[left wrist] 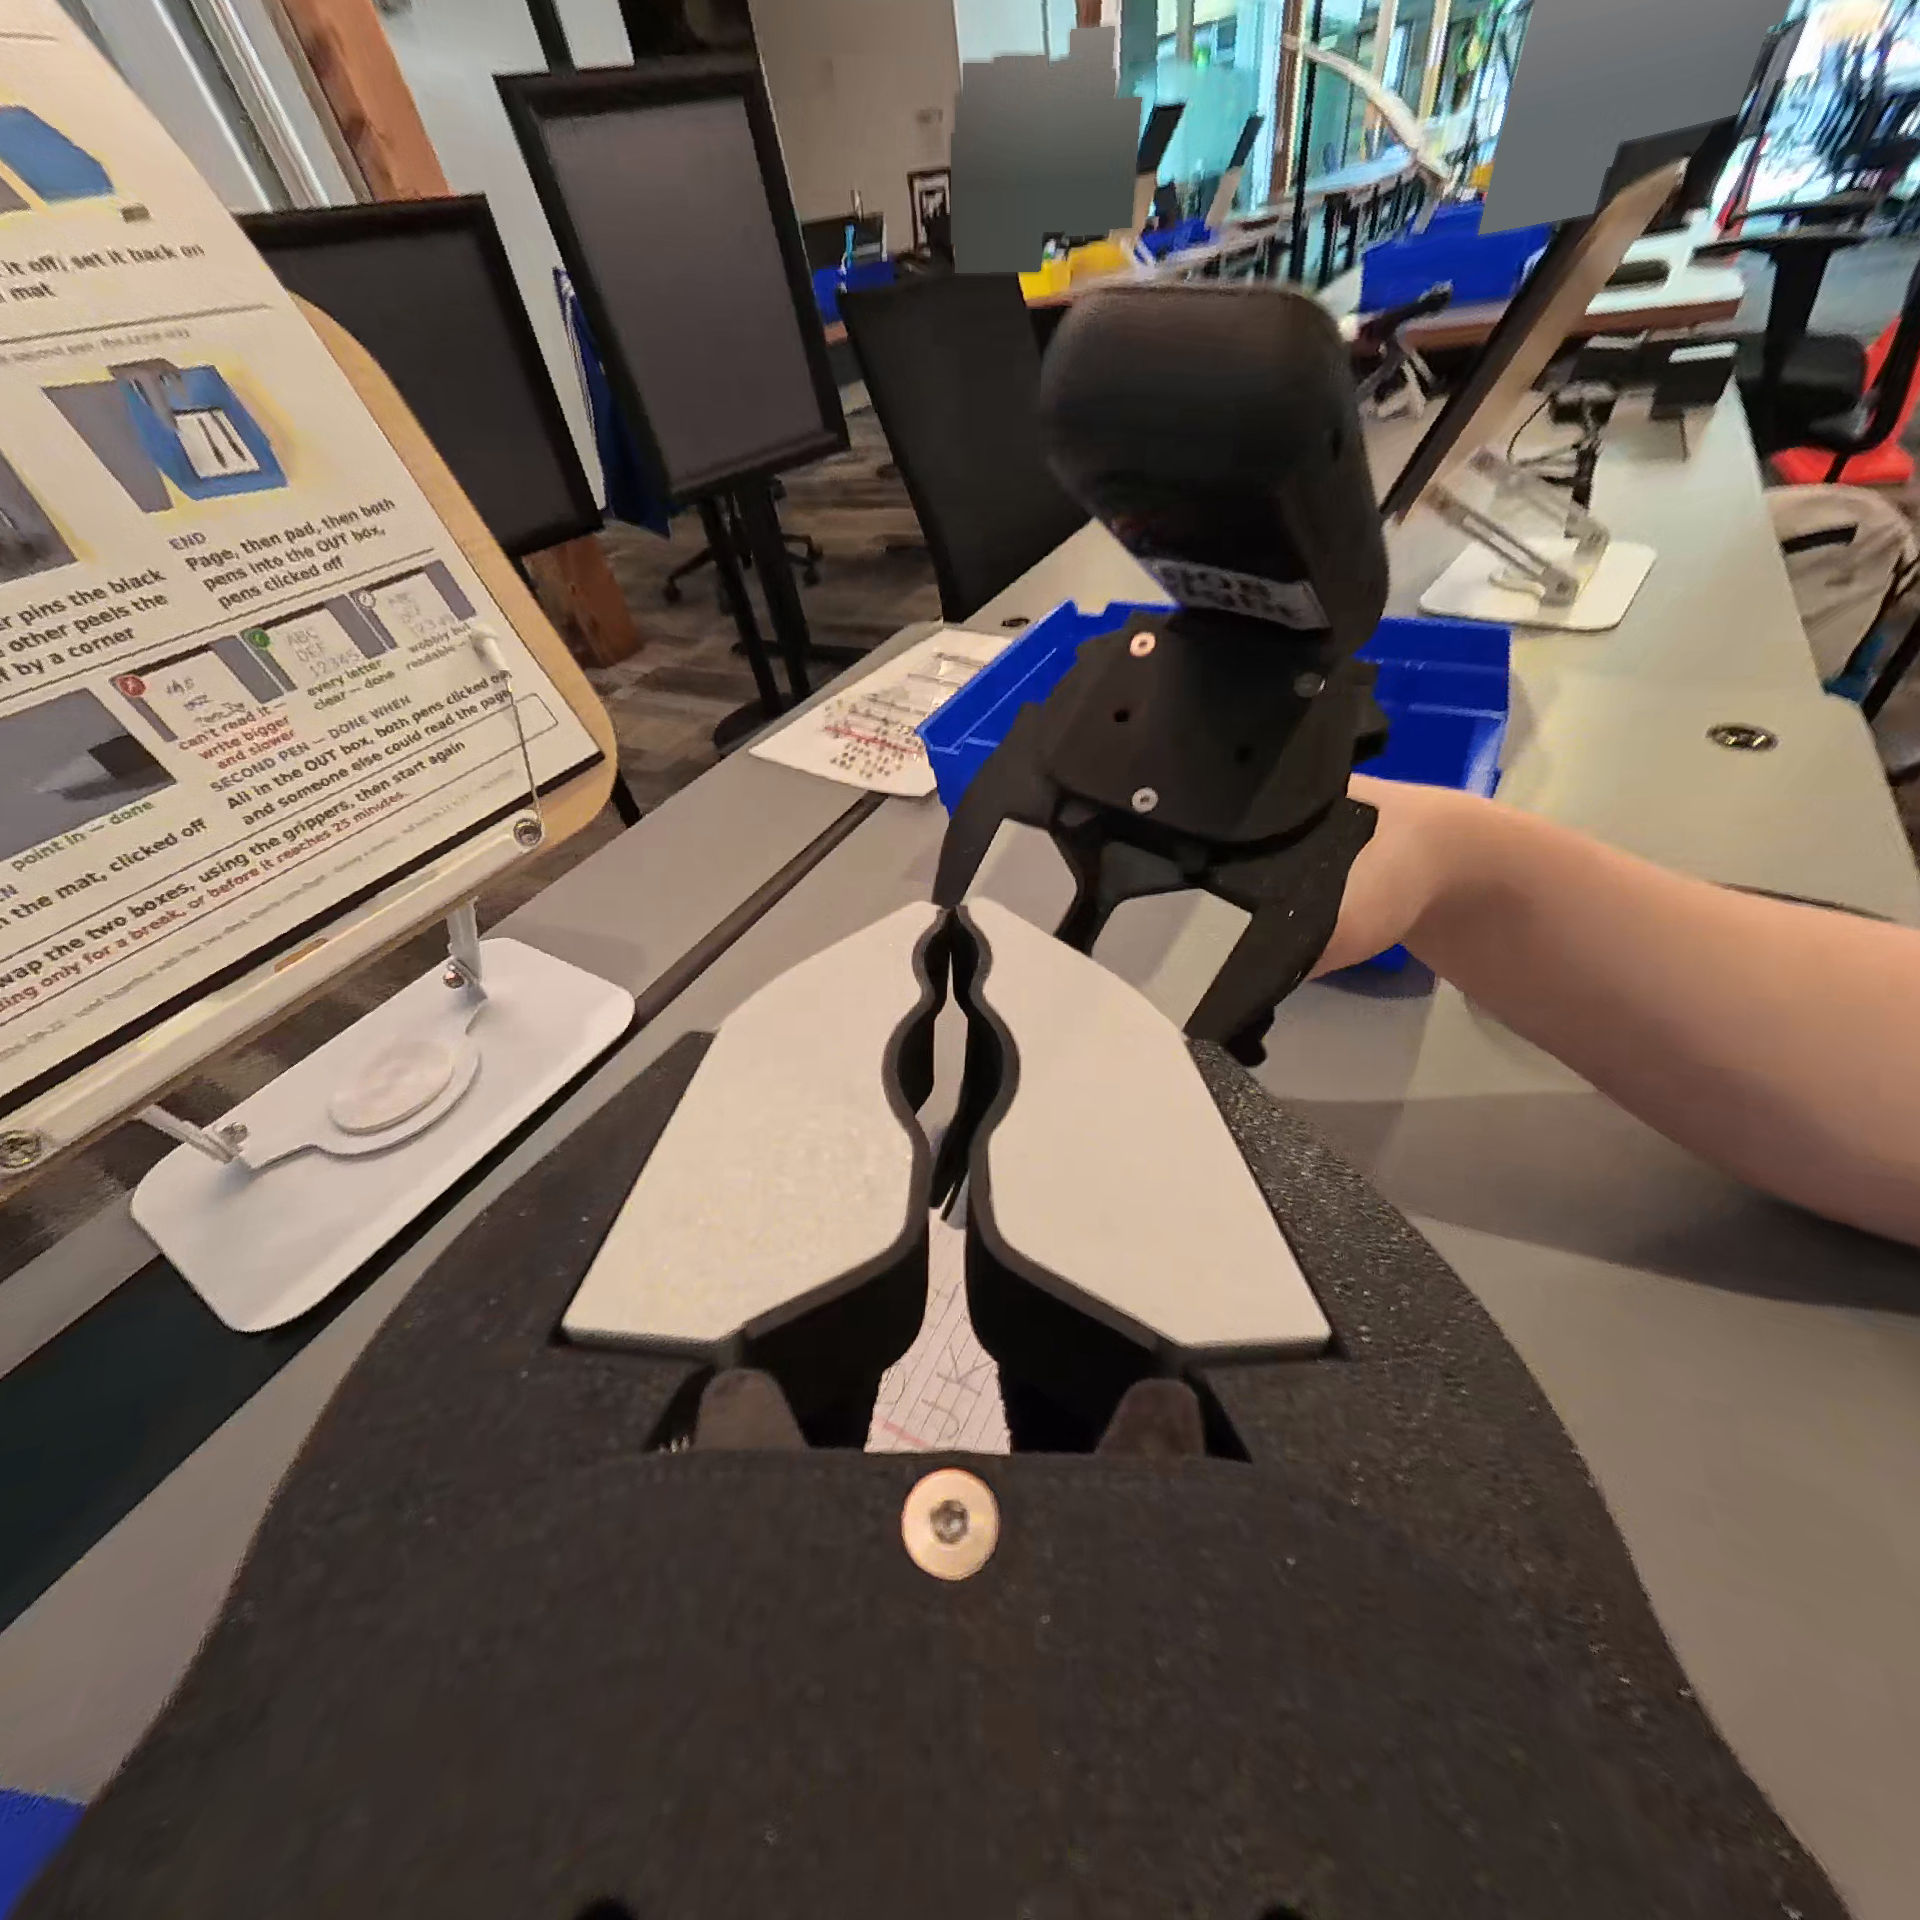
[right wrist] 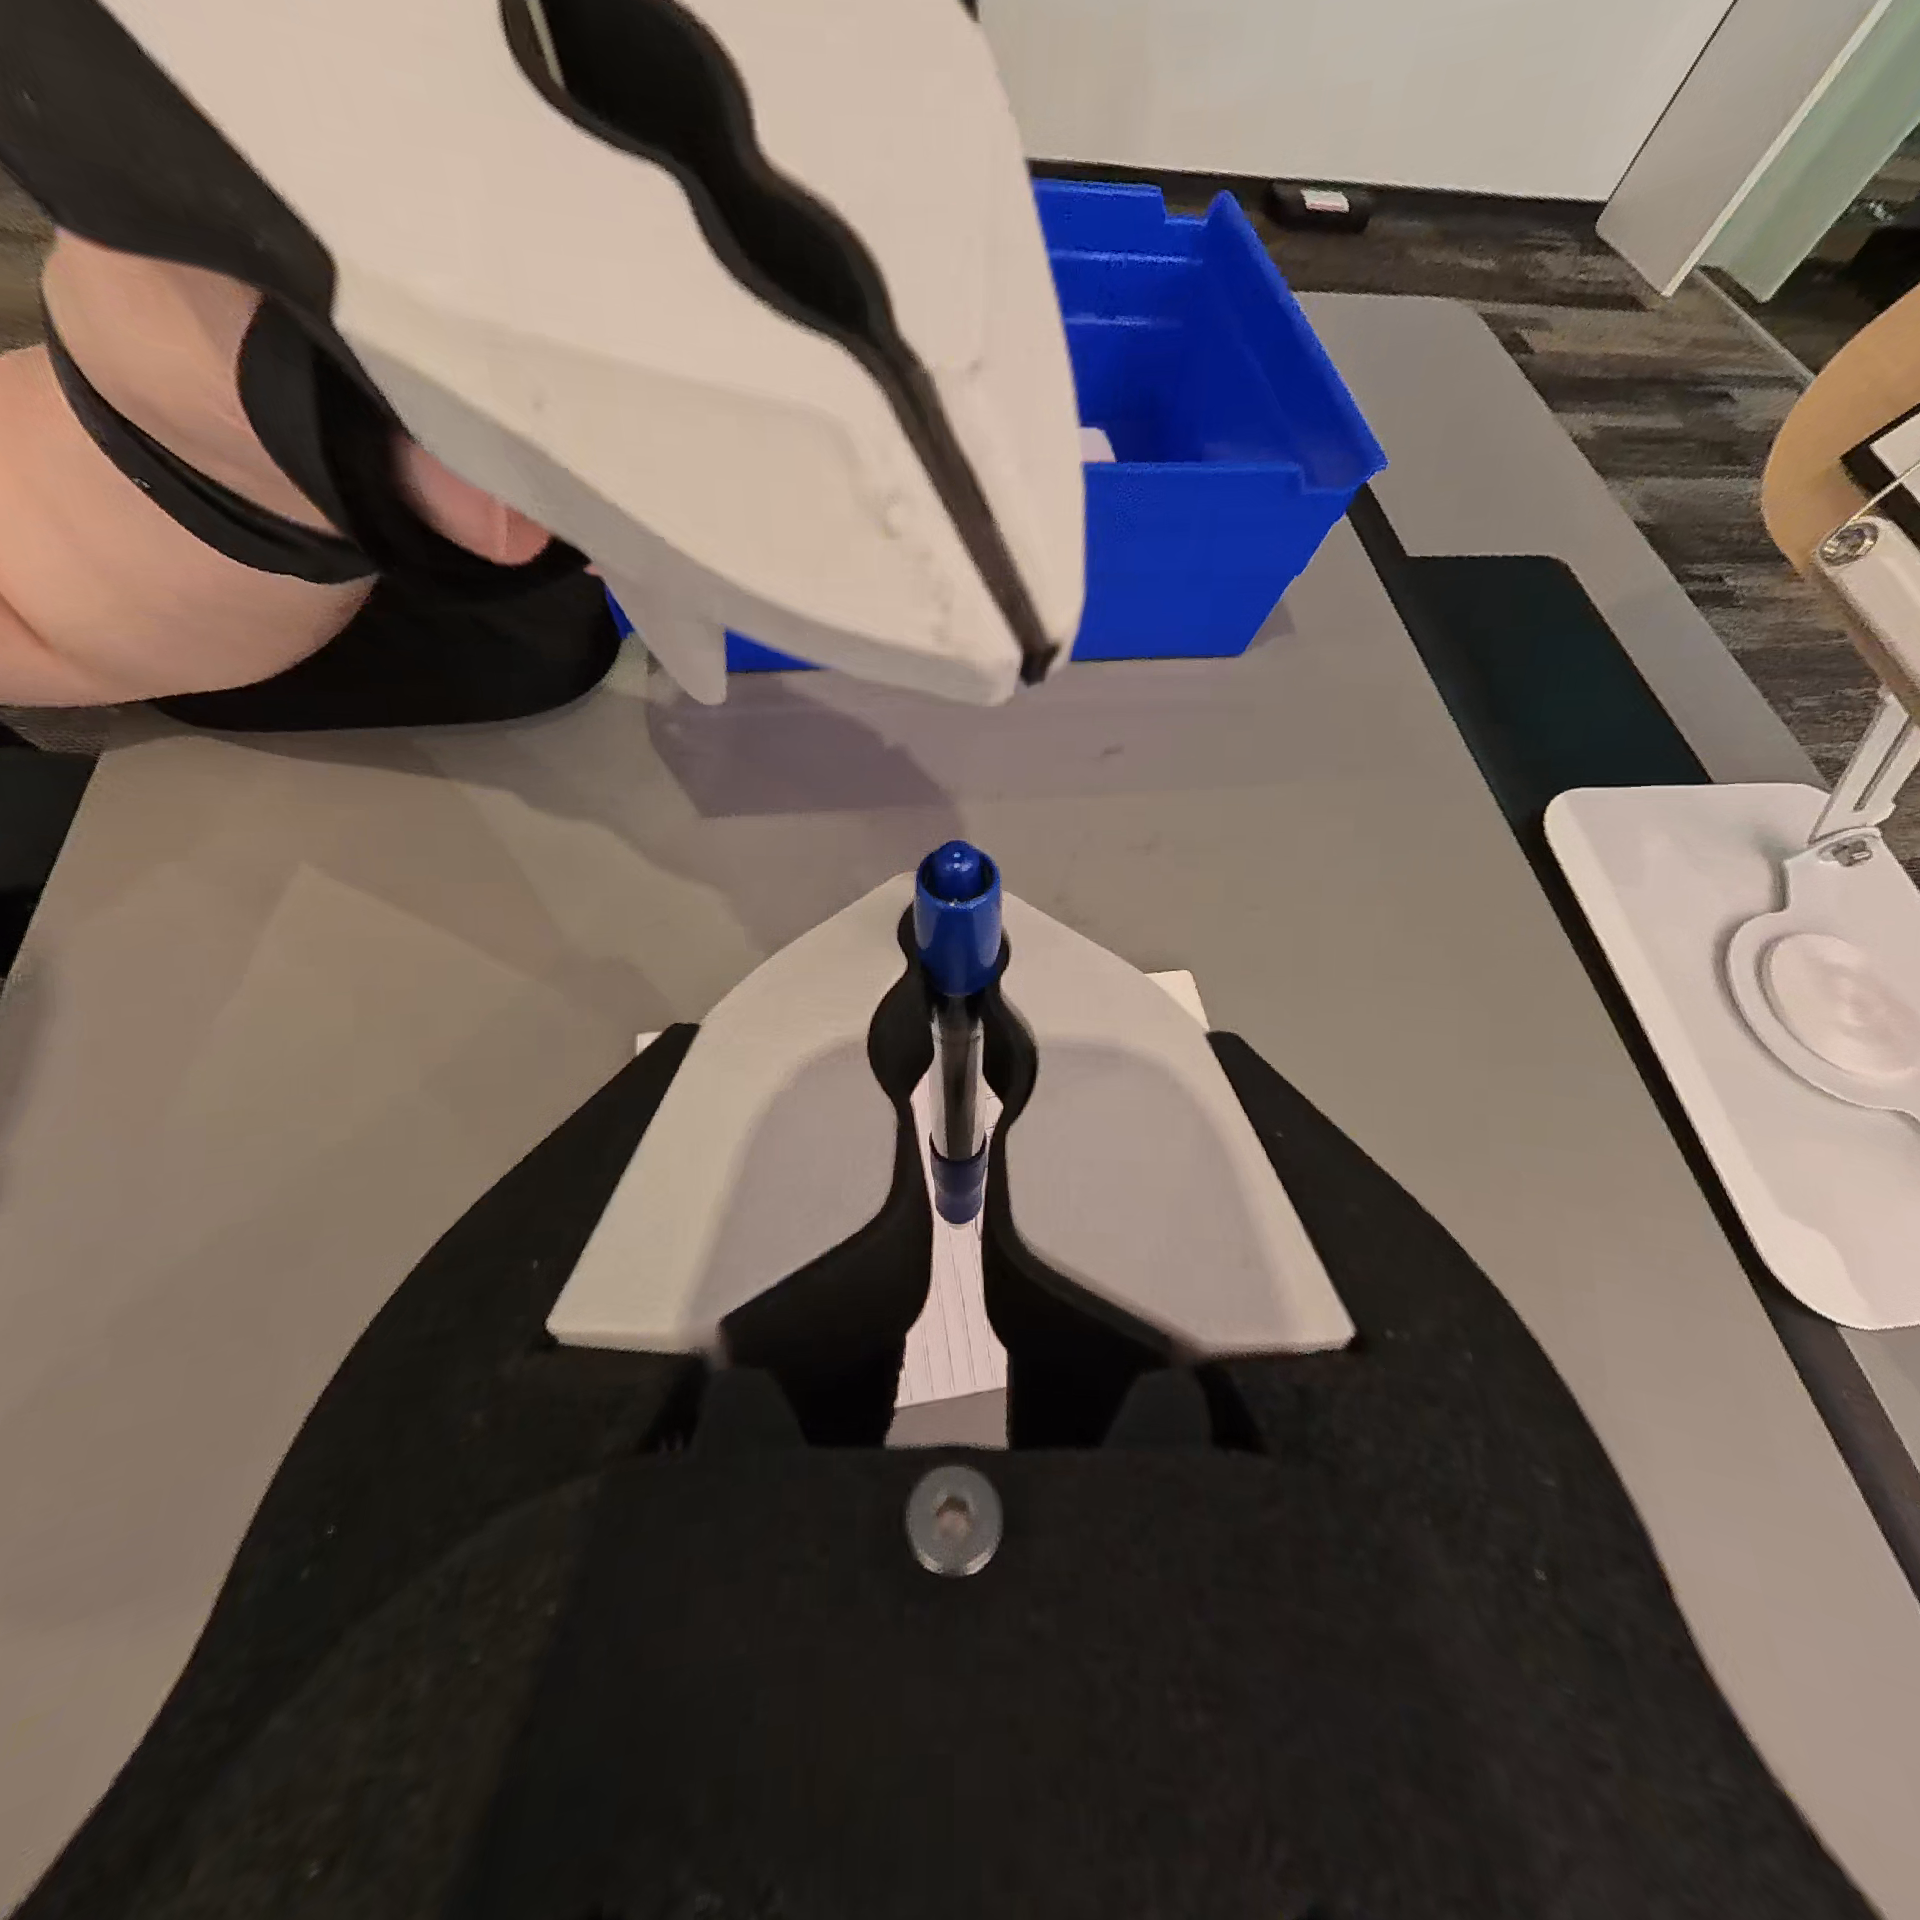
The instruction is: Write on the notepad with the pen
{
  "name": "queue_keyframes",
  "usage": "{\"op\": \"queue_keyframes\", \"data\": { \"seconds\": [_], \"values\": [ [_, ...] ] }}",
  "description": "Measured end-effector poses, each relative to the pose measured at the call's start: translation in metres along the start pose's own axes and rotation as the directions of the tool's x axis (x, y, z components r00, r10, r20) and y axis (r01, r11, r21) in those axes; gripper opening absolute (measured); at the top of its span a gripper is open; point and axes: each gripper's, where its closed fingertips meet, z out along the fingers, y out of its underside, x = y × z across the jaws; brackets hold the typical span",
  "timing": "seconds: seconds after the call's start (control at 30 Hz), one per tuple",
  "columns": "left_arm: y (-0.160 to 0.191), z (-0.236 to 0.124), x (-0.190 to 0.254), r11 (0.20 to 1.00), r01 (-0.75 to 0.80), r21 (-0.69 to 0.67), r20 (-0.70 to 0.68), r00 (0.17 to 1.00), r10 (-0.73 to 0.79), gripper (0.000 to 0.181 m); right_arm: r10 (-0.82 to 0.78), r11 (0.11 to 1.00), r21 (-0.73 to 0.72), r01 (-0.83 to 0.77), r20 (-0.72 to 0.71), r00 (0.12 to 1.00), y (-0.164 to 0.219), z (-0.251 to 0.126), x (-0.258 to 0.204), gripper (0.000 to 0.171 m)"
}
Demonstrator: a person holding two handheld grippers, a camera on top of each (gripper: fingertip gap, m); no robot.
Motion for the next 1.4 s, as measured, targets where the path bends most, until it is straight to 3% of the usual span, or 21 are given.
{"op": "queue_keyframes", "data": {
  "seconds": [0.73, 1.07, 1.33, 1.4],
  "values": [
    [0.020, 0.012, 0.002, 0.997, 0.059, -0.057, -0.035, 0.997, -0.061, 0.000, 0.067, 0.997, 0.034, -0.068, 0.027, 0.997, -0.003, 0.001, 0.000, 0.004],
    [0.008, 0.007, 0.005, 0.971, 0.234, 0.044, -0.162, 0.961, -0.224, 0.000, 0.056, 0.990, 0.125, -0.061, 0.046, 0.997, -0.018, -0.004, -0.003, 0.004],
    [0.010, 0.009, 0.003, 0.976, 0.211, 0.047, -0.146, 0.968, -0.203, 0.000, 0.092, 0.986, 0.131, -0.101, 0.075, 0.993, -0.018, -0.004, -0.003, 0.004],
    [-0.005, 0.003, 0.005, 0.958, 0.262, 0.114, -0.182, 0.954, -0.239, 0.000, 0.105, 0.981, 0.147, -0.123, 0.121, 0.987, -0.022, -0.006, -0.008, 0.004]
  ]
}}
